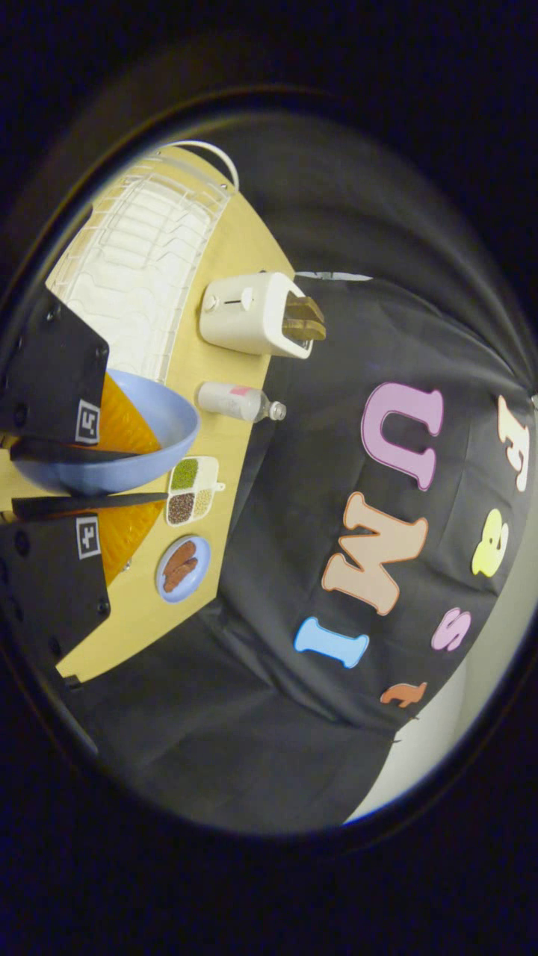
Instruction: Take the plate from the dish rack, then take the spoon from the basket and place it into the plate.
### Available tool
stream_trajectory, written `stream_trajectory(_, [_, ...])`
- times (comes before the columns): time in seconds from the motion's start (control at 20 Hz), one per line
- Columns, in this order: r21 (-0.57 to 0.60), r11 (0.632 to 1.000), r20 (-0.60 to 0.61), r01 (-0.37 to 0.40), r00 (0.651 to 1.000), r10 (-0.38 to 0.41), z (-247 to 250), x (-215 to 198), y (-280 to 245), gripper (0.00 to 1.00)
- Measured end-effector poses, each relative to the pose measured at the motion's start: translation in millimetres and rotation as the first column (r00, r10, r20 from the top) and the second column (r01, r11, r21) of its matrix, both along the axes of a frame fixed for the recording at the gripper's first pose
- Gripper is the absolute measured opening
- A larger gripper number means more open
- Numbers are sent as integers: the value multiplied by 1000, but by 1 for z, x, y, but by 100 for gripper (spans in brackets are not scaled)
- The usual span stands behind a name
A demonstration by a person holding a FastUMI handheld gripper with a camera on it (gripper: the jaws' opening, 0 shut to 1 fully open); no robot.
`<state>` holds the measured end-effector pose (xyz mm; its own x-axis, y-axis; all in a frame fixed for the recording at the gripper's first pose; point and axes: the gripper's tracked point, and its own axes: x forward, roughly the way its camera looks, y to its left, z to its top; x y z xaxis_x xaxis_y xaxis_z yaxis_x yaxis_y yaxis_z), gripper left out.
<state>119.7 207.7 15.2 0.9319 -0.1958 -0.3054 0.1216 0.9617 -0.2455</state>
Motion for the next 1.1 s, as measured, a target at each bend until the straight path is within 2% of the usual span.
stream_trajectory(0.2, [221,975,32,-23,999,17,21,-8,-16,21])
stream_trajectory(0.4, [454,885,71,-107,994,84,40,-38,-33,21])
stream_trajectory(0.65, [604,778,125,-170,985,118,31,-105,-81,21])
stream_trajectory(0.85, [655,744,128,-130,990,60,-10,-149,-131,21])
stream_trajectory(1.1, [716,697,104,-43,994,-45,-84,-165,-188,21])
